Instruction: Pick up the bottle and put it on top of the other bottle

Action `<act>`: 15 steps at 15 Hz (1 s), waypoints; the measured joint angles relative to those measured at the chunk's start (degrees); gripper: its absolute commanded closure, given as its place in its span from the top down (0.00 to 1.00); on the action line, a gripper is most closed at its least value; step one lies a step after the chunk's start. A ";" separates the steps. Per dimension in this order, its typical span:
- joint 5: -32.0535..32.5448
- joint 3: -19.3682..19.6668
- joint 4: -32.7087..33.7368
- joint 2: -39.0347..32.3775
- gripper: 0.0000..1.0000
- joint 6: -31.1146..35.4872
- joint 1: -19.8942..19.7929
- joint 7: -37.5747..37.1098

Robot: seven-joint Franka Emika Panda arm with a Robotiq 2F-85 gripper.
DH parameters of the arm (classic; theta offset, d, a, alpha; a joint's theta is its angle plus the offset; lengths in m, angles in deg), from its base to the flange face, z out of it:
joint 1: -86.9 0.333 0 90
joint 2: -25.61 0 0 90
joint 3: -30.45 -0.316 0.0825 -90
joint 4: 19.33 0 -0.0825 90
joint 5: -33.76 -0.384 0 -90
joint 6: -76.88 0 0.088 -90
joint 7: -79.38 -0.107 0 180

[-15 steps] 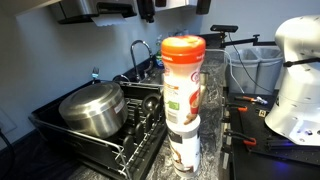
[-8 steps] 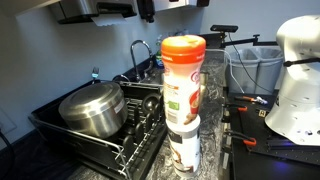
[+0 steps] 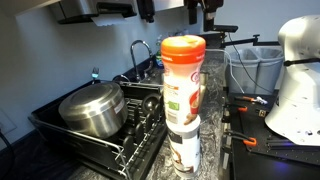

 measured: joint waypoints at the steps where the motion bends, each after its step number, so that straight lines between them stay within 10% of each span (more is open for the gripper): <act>1: -0.47 0.18 -1.34 0.48 1.00 0.00 -0.40 -1.11; 15: -2.43 0.22 -19.72 6.92 1.00 9.97 -7.85 -17.09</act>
